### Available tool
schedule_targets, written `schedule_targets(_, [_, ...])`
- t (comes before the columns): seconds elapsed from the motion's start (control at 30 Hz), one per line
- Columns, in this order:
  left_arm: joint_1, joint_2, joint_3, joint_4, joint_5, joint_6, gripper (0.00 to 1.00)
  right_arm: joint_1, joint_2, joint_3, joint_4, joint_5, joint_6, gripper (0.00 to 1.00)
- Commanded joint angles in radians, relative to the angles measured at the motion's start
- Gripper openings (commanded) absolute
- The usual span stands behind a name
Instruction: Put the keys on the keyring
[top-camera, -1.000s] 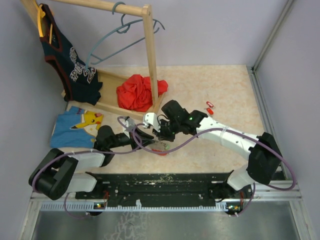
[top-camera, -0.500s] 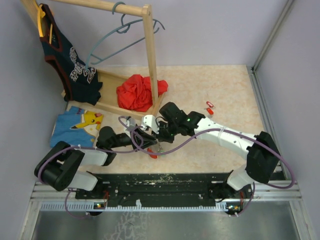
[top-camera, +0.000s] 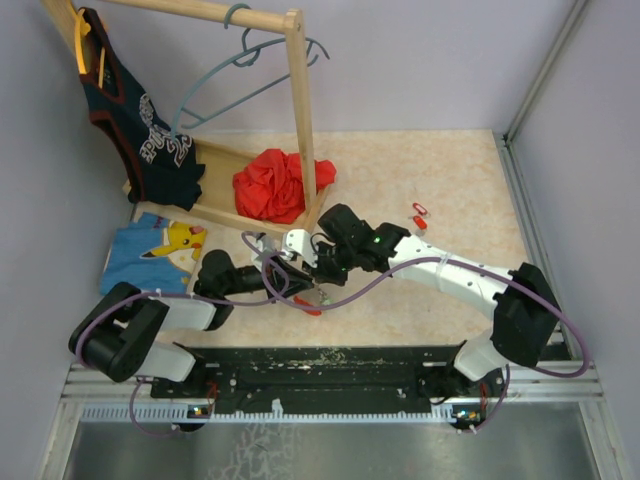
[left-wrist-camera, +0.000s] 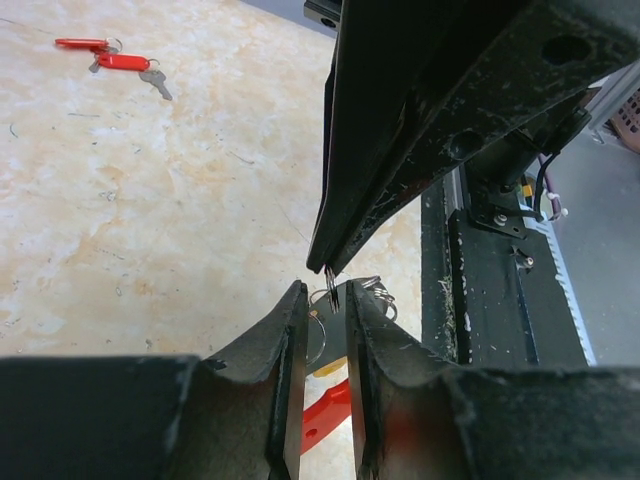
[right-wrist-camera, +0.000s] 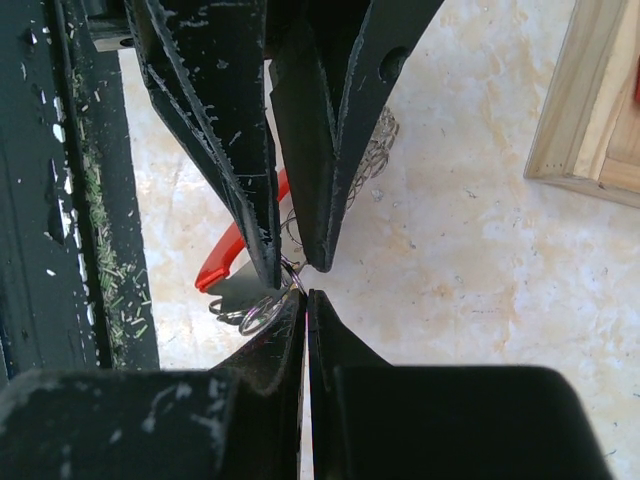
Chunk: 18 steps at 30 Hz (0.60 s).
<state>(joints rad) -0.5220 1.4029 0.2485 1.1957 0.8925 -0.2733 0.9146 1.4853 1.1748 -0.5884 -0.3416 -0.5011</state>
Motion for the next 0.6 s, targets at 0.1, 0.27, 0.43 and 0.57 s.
schedule_targets(0.1, [-0.008,-0.005,0.023,-0.022,-0.024,0.017,0.27,0.016,-0.038,0.034,0.053,-0.021,0.010,0.00])
schedule_targets(0.27, [-0.008,-0.019,0.031,-0.091,-0.050,0.048,0.26,0.015,-0.054,0.027,0.062,-0.031,0.013,0.00])
schedule_targets(0.43, [-0.008,-0.031,0.032,-0.097,-0.044,0.050,0.26,0.016,-0.056,0.024,0.063,-0.036,0.012,0.00])
schedule_targets(0.57, [-0.007,-0.016,0.027,-0.024,-0.007,0.003,0.24,0.017,-0.053,0.023,0.068,-0.043,0.012,0.00])
